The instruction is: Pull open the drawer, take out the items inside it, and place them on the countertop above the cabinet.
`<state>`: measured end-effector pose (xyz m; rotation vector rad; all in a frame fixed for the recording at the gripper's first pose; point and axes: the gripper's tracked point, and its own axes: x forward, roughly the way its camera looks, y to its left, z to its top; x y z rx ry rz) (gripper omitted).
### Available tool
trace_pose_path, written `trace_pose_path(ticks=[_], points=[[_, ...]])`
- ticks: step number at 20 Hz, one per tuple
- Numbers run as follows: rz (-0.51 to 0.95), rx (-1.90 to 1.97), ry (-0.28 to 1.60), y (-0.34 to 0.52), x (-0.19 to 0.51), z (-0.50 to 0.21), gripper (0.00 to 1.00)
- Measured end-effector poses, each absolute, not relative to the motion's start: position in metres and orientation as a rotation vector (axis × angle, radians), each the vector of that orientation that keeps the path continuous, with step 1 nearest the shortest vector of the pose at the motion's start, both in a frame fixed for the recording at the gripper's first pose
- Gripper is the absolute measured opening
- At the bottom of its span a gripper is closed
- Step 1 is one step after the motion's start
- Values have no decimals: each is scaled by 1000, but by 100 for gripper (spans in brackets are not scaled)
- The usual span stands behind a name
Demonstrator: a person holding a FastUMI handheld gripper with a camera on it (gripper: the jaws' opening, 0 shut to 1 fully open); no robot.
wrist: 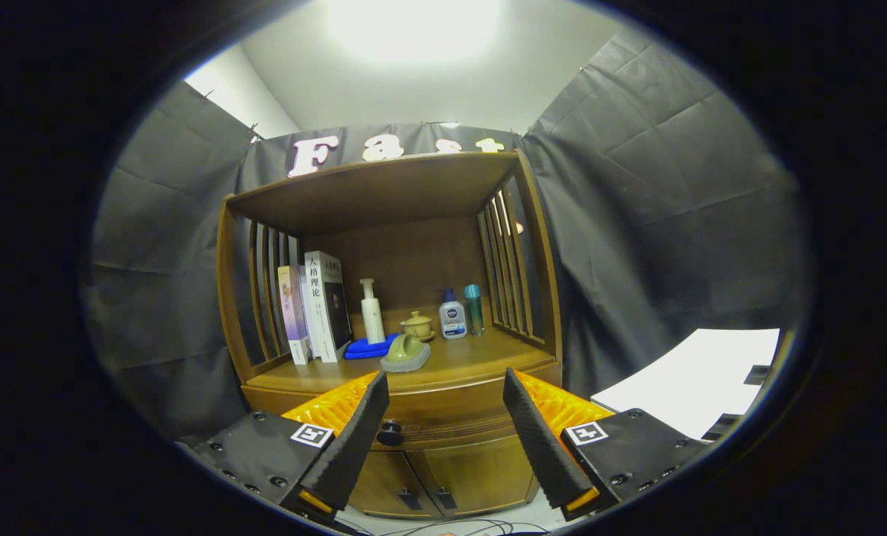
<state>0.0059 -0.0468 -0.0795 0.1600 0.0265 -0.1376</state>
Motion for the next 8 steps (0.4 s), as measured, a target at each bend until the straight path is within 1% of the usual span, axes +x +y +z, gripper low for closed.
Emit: trace_pose_path(ticks=[8], points=[[-111,126,10,-36,-3,-71,98]])
